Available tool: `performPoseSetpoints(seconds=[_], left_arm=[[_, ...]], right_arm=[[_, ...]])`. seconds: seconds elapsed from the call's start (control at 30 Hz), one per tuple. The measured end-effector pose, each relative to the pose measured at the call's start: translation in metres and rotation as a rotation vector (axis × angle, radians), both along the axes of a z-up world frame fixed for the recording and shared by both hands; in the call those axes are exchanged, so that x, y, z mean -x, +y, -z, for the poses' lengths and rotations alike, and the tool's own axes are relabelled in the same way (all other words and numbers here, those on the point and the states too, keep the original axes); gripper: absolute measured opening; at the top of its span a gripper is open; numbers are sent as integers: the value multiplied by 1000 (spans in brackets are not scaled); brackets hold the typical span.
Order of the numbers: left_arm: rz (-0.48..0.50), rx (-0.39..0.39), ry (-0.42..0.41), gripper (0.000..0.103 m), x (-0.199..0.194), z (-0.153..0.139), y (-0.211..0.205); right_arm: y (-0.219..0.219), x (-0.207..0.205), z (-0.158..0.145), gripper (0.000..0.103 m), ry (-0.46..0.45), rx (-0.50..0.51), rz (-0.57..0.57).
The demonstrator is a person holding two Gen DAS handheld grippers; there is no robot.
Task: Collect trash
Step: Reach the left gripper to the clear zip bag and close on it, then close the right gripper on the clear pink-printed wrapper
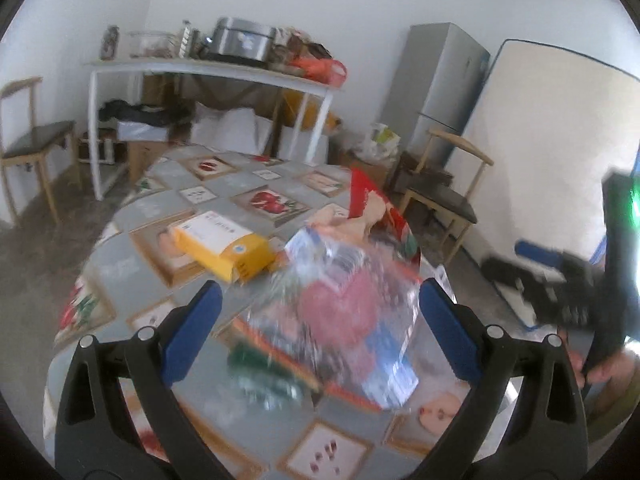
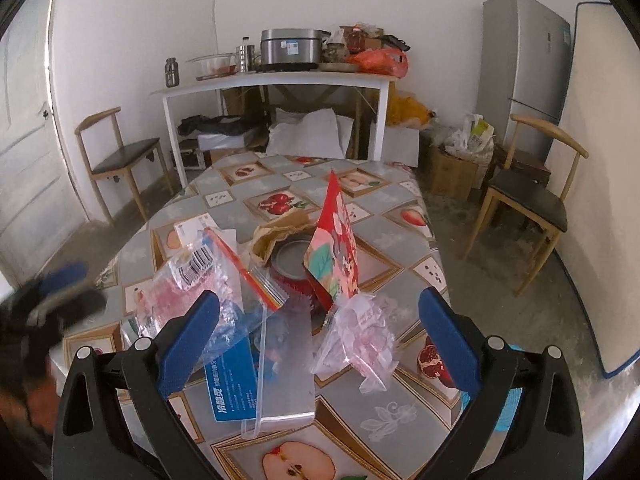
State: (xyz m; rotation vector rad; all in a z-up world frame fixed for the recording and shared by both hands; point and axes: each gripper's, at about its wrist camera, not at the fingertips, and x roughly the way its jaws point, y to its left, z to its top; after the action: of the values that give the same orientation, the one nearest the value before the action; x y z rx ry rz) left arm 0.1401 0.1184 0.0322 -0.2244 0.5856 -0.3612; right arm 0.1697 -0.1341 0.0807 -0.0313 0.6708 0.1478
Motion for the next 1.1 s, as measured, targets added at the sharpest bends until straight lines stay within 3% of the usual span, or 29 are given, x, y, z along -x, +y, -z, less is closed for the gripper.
performPoseSetpoints(seconds=[0.07,0.17,0.37,0.43,0.63,0.87,1.1], left_arm=[[65,37,55,95,-30,3,3],[156,29,125,90,-63,11,0],[296,-29,305,66,-105,44,-16],[327,-18,345,64,-110,50,-19],[344,-26,358,46,-110,47,-21],[379,-92,335,21,-91,31,-30],[370,-100,286,6,-66,14,-33]], right_arm=[[-2,-1,2,96,3,-6,-2],[-7,-2,4,96,4,2,-3],[-16,-4,4,96,0,-2,6],[-18,-4,6,96,5,-5,11],[-28,-8,8,96,20,-30,26],[-32,-3,4,94,4,-41,31],[-37,7,-1,92,-15,-54,42]])
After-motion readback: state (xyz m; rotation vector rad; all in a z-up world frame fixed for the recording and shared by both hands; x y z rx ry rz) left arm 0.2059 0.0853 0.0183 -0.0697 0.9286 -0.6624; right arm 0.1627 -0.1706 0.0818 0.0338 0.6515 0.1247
